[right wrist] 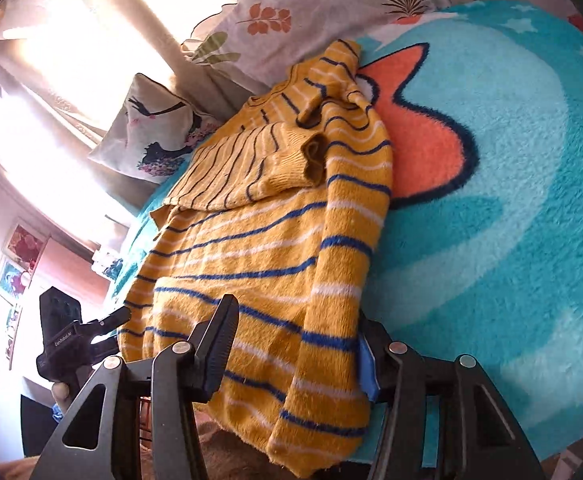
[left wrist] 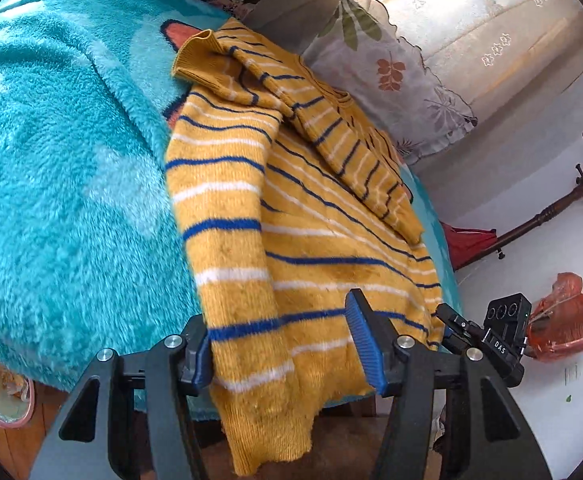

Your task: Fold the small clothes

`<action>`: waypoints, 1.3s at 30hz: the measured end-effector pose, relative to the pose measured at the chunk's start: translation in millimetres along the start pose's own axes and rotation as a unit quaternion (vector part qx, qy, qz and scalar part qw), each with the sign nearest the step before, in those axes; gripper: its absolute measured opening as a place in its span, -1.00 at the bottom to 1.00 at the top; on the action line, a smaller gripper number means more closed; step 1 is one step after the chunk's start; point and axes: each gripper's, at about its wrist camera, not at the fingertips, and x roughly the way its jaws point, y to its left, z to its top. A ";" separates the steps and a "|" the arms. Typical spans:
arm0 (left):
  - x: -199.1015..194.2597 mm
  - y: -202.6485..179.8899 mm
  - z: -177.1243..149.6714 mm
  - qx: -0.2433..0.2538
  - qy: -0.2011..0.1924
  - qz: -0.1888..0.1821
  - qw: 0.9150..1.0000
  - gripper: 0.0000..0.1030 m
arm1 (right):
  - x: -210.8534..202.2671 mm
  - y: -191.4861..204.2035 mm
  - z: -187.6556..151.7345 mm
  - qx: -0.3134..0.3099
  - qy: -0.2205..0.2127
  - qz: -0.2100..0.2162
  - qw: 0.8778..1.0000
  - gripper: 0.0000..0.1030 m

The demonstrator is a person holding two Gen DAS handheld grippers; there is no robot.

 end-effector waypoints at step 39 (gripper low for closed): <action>-46.1 -38.2 135.6 0.046 -0.079 0.061 0.994 -0.85 | -29.7 70.7 70.5 -0.047 -0.025 0.084 0.995 -0.84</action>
